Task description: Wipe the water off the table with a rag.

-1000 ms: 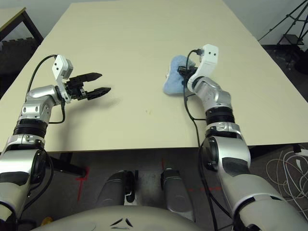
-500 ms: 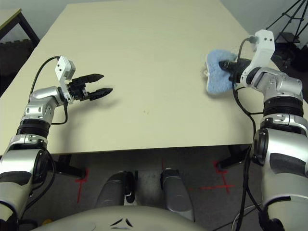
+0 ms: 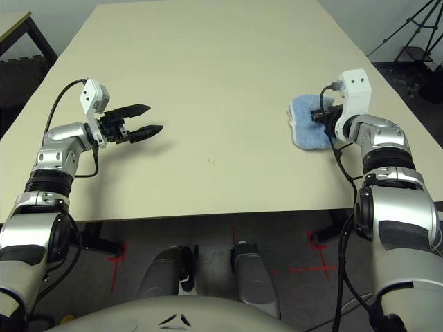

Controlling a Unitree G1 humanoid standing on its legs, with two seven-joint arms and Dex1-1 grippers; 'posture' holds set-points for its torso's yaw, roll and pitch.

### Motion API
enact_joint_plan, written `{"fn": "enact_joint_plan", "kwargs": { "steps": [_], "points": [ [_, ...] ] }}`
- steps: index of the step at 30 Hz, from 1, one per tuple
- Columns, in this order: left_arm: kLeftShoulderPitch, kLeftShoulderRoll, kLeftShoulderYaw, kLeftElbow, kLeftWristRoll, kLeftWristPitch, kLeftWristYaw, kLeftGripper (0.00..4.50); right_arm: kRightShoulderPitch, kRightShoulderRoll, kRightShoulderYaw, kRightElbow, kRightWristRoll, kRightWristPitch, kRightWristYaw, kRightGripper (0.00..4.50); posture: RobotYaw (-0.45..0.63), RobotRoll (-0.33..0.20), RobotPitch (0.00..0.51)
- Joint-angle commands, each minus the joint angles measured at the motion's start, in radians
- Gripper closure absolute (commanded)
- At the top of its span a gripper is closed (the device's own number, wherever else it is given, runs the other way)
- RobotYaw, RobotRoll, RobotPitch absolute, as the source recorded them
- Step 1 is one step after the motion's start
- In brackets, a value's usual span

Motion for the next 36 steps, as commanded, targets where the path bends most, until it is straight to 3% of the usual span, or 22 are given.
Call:
{"fn": "enact_joint_plan", "kwargs": {
  "steps": [1, 5, 7, 11, 15, 23, 29, 36],
  "points": [
    [0.014, 0.012, 0.0, -0.018, 0.009, 0.008, 0.003, 0.0, -0.002, -0.018, -0.02, 0.024, -0.007, -0.053, -0.036, 2.07, -0.16, 0.0, 0.101],
    [0.017, 0.008, 0.011, -0.021, 0.009, -0.001, 0.039, 0.0, -0.011, -0.057, -0.075, 0.001, 0.037, -0.051, -0.015, 0.41, -0.17, 0.0, 0.103],
    [0.015, 0.004, 0.017, -0.02, 0.007, -0.006, 0.062, 0.0, -0.01, -0.074, -0.092, -0.011, 0.047, -0.053, -0.012, 0.04, -0.17, 0.0, 0.104],
    [0.013, -0.014, 0.049, -0.019, 0.002, -0.028, 0.153, 0.0, 0.006, -0.097, -0.166, -0.049, 0.108, -0.104, 0.005, 0.04, -0.18, 0.0, 0.105],
    [0.012, -0.033, 0.112, 0.006, 0.021, -0.075, 0.384, 0.0, 0.052, -0.076, -0.266, -0.089, 0.203, -0.196, 0.05, 0.04, -0.18, 0.0, 0.112],
    [0.065, -0.04, 0.216, 0.022, 0.046, -0.125, 0.755, 0.0, 0.131, -0.05, -0.31, -0.099, 0.244, -0.348, 0.085, 0.04, -0.15, 0.0, 0.126],
    [0.095, -0.03, 0.246, 0.029, 0.057, -0.142, 0.887, 0.0, 0.124, -0.045, -0.339, -0.064, 0.277, -0.38, 0.116, 0.04, -0.13, 0.0, 0.128],
    [0.094, -0.04, 0.24, 0.026, 0.062, -0.143, 0.927, 0.0, 0.13, -0.026, -0.324, -0.042, 0.273, -0.372, 0.139, 0.04, -0.13, 0.0, 0.145]
  ]
}}
